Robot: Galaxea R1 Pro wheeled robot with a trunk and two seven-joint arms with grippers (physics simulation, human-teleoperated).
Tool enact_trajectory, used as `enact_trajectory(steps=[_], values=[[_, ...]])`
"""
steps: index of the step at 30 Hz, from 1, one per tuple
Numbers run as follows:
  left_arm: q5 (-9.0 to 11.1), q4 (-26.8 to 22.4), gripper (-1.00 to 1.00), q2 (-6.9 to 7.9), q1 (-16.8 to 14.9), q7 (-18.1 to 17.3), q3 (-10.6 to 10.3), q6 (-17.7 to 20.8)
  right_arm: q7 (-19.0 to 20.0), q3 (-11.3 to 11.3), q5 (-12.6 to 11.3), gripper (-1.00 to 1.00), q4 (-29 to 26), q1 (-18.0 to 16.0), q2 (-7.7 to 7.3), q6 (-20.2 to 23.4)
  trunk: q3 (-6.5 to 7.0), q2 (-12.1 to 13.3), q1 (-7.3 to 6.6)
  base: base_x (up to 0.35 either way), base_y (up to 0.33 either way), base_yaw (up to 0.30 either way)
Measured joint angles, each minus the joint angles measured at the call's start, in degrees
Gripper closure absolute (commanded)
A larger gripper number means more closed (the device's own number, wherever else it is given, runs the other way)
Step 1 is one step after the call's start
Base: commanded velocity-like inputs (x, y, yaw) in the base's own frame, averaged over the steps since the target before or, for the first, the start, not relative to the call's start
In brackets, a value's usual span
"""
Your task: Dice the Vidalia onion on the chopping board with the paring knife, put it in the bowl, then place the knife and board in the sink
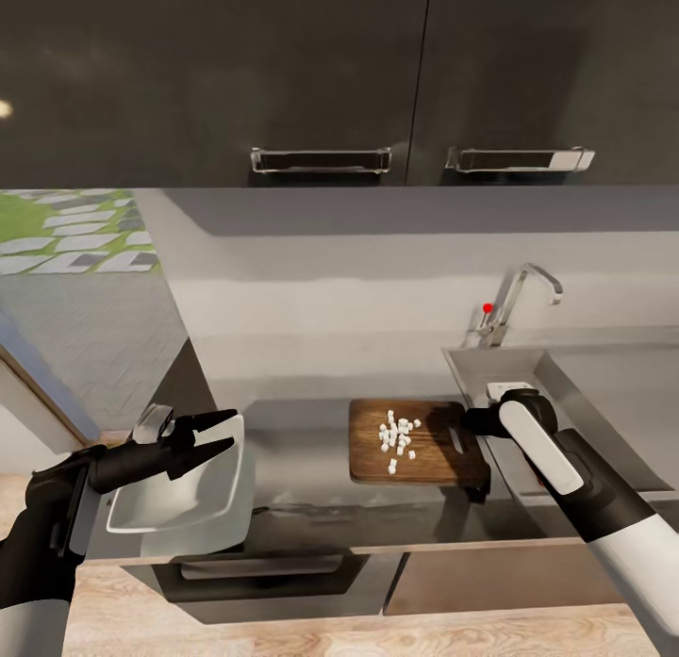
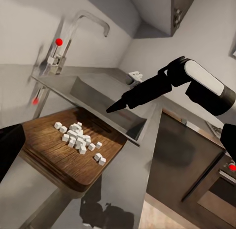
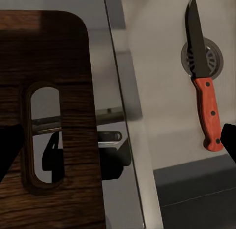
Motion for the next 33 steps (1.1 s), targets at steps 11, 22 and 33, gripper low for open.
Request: enact_trajectory(steps=[11, 22, 33], values=[[0.0, 0.04, -1.0, 0.0, 0.0, 0.0, -0.03, 0.0, 0.0, 0.0, 0.0, -1.0, 0.0, 0.0, 0.0, -0.05, -0.82, 0.0, 0.0, 0.0, 0.0, 0.0], [0.0, 0.04, -1.0, 0.0, 0.0, 0.0, 0.0, 0.0, 0.0, 0.0, 0.0, -1.0, 0.01, 0.0, 0.0, -0.07, -1.57, 0.0, 0.0, 0.0, 0.0, 0.0], [0.0, 0.04, -1.0, 0.0, 0.0, 0.0, -0.06, 0.0, 0.0, 0.0, 0.0, -1.0, -0.01, 0.0, 0.0, -0.07, -2.24, 0.0, 0.0, 0.0, 0.0, 0.0]])
